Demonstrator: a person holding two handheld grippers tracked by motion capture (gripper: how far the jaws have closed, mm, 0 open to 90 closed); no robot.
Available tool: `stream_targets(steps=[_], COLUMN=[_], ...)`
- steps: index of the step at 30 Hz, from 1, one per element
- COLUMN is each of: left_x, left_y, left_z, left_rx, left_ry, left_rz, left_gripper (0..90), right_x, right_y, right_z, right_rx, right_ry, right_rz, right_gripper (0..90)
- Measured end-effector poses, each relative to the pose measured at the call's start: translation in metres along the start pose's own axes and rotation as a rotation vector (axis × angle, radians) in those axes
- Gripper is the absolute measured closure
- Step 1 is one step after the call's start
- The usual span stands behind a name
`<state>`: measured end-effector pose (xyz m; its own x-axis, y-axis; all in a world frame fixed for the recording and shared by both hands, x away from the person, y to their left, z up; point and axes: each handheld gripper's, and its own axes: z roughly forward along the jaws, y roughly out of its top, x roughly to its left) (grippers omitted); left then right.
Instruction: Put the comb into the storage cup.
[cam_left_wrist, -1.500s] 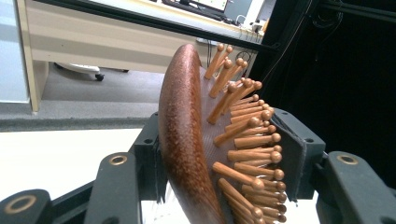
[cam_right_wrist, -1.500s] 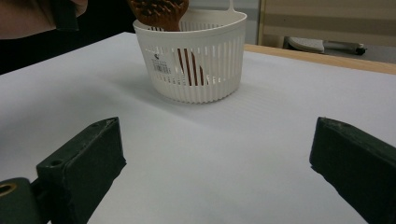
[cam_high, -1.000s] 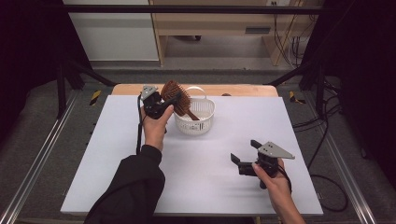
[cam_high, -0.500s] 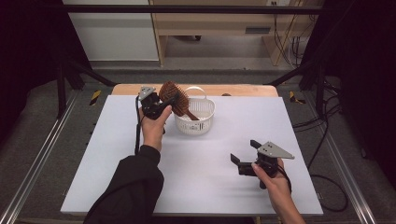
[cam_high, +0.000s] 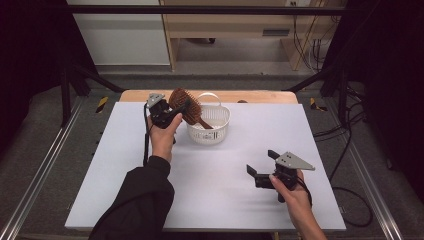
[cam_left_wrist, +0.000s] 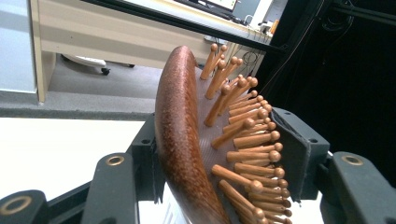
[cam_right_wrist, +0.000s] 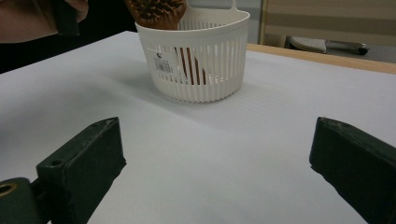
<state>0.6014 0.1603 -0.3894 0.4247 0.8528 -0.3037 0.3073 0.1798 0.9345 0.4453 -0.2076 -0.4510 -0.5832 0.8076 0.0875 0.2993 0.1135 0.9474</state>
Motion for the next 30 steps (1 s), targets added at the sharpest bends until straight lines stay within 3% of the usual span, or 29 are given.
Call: stream_targets(steps=[30], left_x=[0.0054], left_y=[-0.0028], left_z=[0.0017], left_rx=[0.003], left_ry=[0.02], left_rz=[-0.022], left_gripper=[39.0], right_x=[0.0003], right_y=[-0.0001], right_z=[0.0], right_rx=[0.002], right_ry=[0.007], right_rz=[-0.004], right_gripper=[3.4])
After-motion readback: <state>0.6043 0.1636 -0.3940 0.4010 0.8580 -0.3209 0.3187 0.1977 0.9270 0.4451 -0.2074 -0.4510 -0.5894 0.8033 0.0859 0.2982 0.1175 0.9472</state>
